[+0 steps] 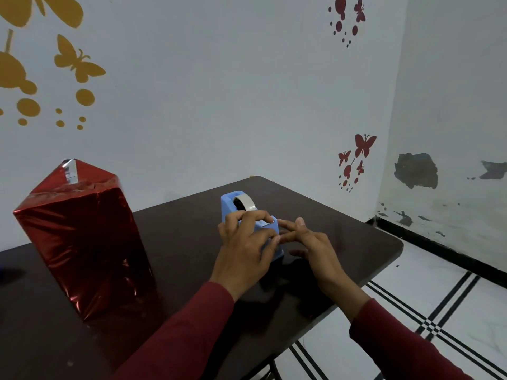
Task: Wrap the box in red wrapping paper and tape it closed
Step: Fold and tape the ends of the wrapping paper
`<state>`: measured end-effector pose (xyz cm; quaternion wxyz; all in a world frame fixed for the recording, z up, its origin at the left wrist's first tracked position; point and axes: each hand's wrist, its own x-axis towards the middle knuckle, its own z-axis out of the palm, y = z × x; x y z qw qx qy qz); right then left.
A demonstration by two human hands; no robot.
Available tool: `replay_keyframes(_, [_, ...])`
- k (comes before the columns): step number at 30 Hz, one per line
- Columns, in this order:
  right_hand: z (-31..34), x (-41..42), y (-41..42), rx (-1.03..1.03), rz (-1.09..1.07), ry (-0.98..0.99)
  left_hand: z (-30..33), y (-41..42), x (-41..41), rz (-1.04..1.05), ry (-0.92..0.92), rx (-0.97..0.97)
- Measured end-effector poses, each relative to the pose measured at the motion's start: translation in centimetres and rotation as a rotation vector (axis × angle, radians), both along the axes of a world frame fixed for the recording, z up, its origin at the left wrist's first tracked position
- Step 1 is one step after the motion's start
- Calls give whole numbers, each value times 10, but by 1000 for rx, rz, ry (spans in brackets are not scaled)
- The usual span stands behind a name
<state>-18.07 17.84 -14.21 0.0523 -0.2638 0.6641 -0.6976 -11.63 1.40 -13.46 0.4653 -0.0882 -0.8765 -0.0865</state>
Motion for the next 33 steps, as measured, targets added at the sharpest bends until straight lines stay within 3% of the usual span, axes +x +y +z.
replay_keyframes(5, [8, 1, 6, -106, 30, -141, -1, 8, -1, -69, 77, 39])
replay_keyframes(9, [6, 0, 10, -247, 5, -190, -1, 10, -2, -96, 85, 244])
replay_keyframes(14, [-2, 3, 6, -175, -7, 107, -2, 5, -2, -144, 63, 381])
replay_keyframes(20, [-3, 5, 4, -113, -103, 186, -2, 4, -2, -130, 7, 418])
replay_keyframes(24, [-2, 6, 4, -125, -111, 105, 1, 2, 2, -74, 37, 459])
replay_keyframes(28, [5, 10, 7, -162, -134, -9, 17, -5, 10, -53, 124, 658])
replay_keyframes(33, [32, 25, -4, -212, -29, -95, 41, -15, 44, -16, 177, 641])
